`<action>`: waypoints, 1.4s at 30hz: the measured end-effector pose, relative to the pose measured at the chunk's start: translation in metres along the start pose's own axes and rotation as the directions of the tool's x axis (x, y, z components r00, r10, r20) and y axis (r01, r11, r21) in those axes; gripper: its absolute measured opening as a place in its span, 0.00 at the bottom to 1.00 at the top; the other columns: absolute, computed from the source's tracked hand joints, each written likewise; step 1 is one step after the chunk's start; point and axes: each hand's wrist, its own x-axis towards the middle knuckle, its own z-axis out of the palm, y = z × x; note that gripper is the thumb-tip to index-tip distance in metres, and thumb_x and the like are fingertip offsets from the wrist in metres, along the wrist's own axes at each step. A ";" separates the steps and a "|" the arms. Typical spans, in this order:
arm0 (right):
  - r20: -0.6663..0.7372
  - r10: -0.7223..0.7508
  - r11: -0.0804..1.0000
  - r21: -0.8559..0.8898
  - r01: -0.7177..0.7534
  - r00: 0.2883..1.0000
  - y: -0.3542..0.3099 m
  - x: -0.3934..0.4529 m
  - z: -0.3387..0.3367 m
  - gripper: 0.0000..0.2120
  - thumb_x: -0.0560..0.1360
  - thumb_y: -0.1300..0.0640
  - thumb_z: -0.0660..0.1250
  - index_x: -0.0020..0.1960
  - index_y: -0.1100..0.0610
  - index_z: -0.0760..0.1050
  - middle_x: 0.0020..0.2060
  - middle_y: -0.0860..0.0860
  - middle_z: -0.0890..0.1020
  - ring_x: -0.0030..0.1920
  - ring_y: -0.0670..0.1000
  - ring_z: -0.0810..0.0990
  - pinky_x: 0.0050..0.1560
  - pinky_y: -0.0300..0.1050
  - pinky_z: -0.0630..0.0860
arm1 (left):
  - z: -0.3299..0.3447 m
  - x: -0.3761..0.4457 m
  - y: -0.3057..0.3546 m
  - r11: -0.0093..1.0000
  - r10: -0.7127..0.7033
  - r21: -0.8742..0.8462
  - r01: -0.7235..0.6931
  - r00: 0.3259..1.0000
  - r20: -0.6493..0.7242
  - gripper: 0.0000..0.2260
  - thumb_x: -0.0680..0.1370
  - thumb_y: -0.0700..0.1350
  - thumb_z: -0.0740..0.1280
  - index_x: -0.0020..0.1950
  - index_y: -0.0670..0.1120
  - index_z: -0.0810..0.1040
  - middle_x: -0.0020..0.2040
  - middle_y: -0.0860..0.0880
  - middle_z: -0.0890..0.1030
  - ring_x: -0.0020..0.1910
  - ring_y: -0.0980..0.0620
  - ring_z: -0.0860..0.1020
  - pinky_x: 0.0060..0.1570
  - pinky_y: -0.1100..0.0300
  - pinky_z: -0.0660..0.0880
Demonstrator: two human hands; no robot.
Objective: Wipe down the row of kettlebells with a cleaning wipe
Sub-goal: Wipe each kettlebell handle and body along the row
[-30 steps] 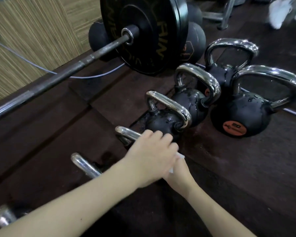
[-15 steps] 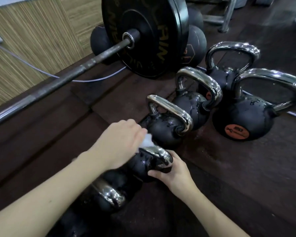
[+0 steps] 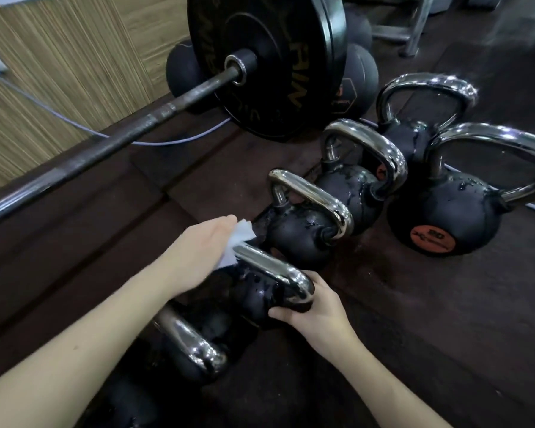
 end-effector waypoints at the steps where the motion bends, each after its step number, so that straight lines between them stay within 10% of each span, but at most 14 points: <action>1: 0.002 0.004 1.000 0.014 -0.004 1.000 -0.001 -0.001 -0.001 0.30 0.63 0.50 0.87 0.52 0.21 0.77 0.63 0.37 0.81 0.64 0.40 0.80 0.70 0.49 0.77 | -0.001 0.001 -0.002 0.995 -0.098 -0.008 0.098 0.994 0.047 0.19 0.88 0.56 0.54 0.44 0.49 0.75 0.37 0.59 0.78 0.39 0.58 0.77 0.50 0.55 0.72; 6: -0.014 0.002 0.999 -0.040 -0.003 1.000 0.000 0.000 0.002 0.26 0.61 0.43 0.87 0.52 0.25 0.79 0.62 0.38 0.81 0.62 0.40 0.82 0.66 0.45 0.78 | 0.006 0.005 0.044 0.894 0.170 0.399 -0.203 0.979 0.117 0.07 0.80 0.50 0.55 0.42 0.56 0.64 0.39 0.49 0.80 0.39 0.41 0.81 0.42 0.47 0.76; 10: -0.001 0.080 0.997 -0.013 -0.080 0.997 0.011 0.000 -0.001 0.16 0.69 0.50 0.79 0.47 0.36 0.75 0.47 0.40 0.81 0.47 0.38 0.81 0.49 0.37 0.76 | 0.046 -0.011 0.093 0.752 0.330 0.487 -0.444 0.893 0.306 0.19 0.83 0.54 0.49 0.52 0.50 0.78 0.46 0.48 0.77 0.46 0.41 0.77 0.52 0.43 0.70; 13: 0.078 0.099 0.993 -0.076 -0.094 0.992 0.026 -0.004 -0.006 0.26 0.79 0.66 0.71 0.47 0.36 0.63 0.43 0.35 0.73 0.45 0.33 0.72 0.51 0.32 0.70 | 0.059 -0.022 0.099 0.803 0.290 0.468 -0.370 0.927 0.236 0.20 0.84 0.54 0.52 0.50 0.47 0.80 0.46 0.48 0.77 0.48 0.43 0.76 0.68 0.36 0.71; 16: 0.034 0.074 0.997 -0.014 -0.073 0.997 0.015 0.001 -0.002 0.22 0.74 0.62 0.79 0.50 0.39 0.74 0.44 0.39 0.83 0.46 0.35 0.81 0.49 0.31 0.75 | 0.047 -0.022 0.087 0.932 0.166 0.307 -0.194 0.979 0.117 0.17 0.82 0.55 0.53 0.50 0.49 0.80 0.46 0.49 0.77 0.49 0.44 0.77 0.74 0.34 0.66; 22: 0.024 0.005 0.999 -0.037 -0.004 1.000 0.003 0.002 0.000 0.25 0.65 0.45 0.85 0.49 0.21 0.77 0.64 0.36 0.79 0.64 0.40 0.79 0.69 0.47 0.76 | 0.011 -0.012 0.027 0.944 -0.327 0.048 0.325 0.944 0.046 0.15 0.85 0.48 0.51 0.63 0.45 0.74 0.56 0.44 0.76 0.56 0.39 0.75 0.63 0.41 0.72; 25: 0.023 -0.002 1.000 0.000 0.002 1.000 -0.003 -0.002 -0.003 0.31 0.65 0.48 0.86 0.51 0.18 0.74 0.63 0.38 0.81 0.66 0.41 0.79 0.71 0.50 0.76 | 0.002 0.000 0.021 0.864 -0.453 -0.201 0.462 0.887 0.095 0.14 0.87 0.47 0.53 0.44 0.46 0.71 0.43 0.44 0.76 0.45 0.45 0.73 0.48 0.51 0.69; 30: 0.000 0.004 0.999 -0.039 -0.004 1.000 0.000 0.000 -0.001 0.31 0.63 0.47 0.87 0.50 0.18 0.75 0.62 0.38 0.81 0.63 0.40 0.81 0.68 0.45 0.77 | 0.017 -0.011 0.035 0.965 -0.076 0.255 0.067 0.997 0.025 0.11 0.83 0.43 0.53 0.46 0.46 0.74 0.42 0.44 0.75 0.42 0.39 0.76 0.47 0.41 0.76; 35: -0.011 0.079 0.997 0.018 -0.079 0.997 0.009 0.001 0.001 0.13 0.72 0.51 0.77 0.47 0.36 0.77 0.47 0.41 0.82 0.44 0.36 0.82 0.49 0.37 0.75 | 0.057 -0.022 0.084 0.914 0.206 0.343 -0.218 0.976 0.072 0.15 0.82 0.54 0.56 0.49 0.47 0.77 0.44 0.47 0.75 0.46 0.43 0.76 0.74 0.39 0.69; 38: -0.015 0.116 0.993 0.040 -0.115 0.993 0.012 0.001 0.002 0.09 0.71 0.50 0.75 0.46 0.45 0.76 0.41 0.44 0.81 0.40 0.36 0.82 0.50 0.44 0.76 | 0.062 -0.023 0.088 0.957 0.169 0.232 -0.175 0.985 0.043 0.15 0.82 0.55 0.56 0.50 0.48 0.78 0.45 0.47 0.75 0.47 0.43 0.76 0.75 0.37 0.68; 42: 0.007 0.012 0.997 -0.074 -0.012 1.000 0.013 0.005 0.002 0.24 0.61 0.41 0.86 0.52 0.26 0.80 0.60 0.37 0.81 0.58 0.39 0.82 0.61 0.39 0.79 | 0.030 -0.014 0.048 0.975 0.065 0.214 -0.062 0.998 -0.008 0.10 0.83 0.52 0.55 0.53 0.52 0.75 0.44 0.48 0.76 0.45 0.41 0.77 0.66 0.34 0.72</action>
